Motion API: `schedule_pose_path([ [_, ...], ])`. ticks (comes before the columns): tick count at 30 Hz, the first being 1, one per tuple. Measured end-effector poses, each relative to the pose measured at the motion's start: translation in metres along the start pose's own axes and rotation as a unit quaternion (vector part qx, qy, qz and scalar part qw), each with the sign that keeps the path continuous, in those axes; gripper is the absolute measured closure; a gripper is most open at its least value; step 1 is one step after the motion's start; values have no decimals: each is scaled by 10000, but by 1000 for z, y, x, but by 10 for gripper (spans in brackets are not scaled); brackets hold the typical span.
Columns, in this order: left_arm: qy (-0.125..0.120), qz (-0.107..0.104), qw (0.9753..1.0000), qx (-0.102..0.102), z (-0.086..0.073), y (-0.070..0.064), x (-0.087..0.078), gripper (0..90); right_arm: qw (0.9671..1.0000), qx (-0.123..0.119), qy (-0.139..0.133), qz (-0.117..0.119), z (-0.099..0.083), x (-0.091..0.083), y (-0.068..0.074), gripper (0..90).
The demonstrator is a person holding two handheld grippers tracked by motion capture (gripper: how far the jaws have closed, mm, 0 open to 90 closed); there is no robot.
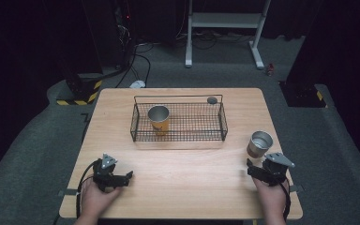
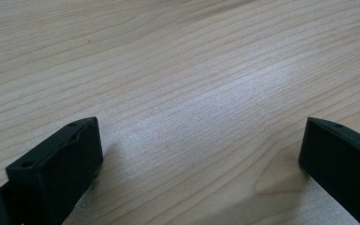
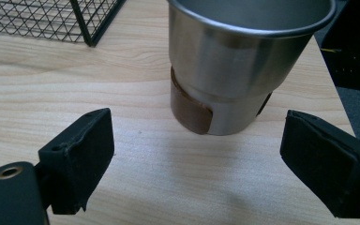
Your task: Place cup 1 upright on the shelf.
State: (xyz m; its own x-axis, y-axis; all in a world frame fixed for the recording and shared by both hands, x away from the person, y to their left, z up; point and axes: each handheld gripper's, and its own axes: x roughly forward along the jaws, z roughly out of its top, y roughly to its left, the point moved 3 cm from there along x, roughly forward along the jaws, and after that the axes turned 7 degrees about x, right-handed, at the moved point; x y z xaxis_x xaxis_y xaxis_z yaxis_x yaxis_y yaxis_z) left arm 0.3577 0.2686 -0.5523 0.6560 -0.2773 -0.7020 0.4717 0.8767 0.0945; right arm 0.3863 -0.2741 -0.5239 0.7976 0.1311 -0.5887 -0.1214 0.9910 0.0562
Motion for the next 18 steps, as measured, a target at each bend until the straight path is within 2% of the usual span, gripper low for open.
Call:
schedule_pose_path([
  [4, 0, 1, 10000, 1, 0, 0, 0, 2, 10000, 73, -32, 16, 2, 0, -2, 103],
  [18, 12, 6, 10000, -3, 0, 0, 0, 3, 9999, 80, -121, 4, 7, -1, -3, 103],
])
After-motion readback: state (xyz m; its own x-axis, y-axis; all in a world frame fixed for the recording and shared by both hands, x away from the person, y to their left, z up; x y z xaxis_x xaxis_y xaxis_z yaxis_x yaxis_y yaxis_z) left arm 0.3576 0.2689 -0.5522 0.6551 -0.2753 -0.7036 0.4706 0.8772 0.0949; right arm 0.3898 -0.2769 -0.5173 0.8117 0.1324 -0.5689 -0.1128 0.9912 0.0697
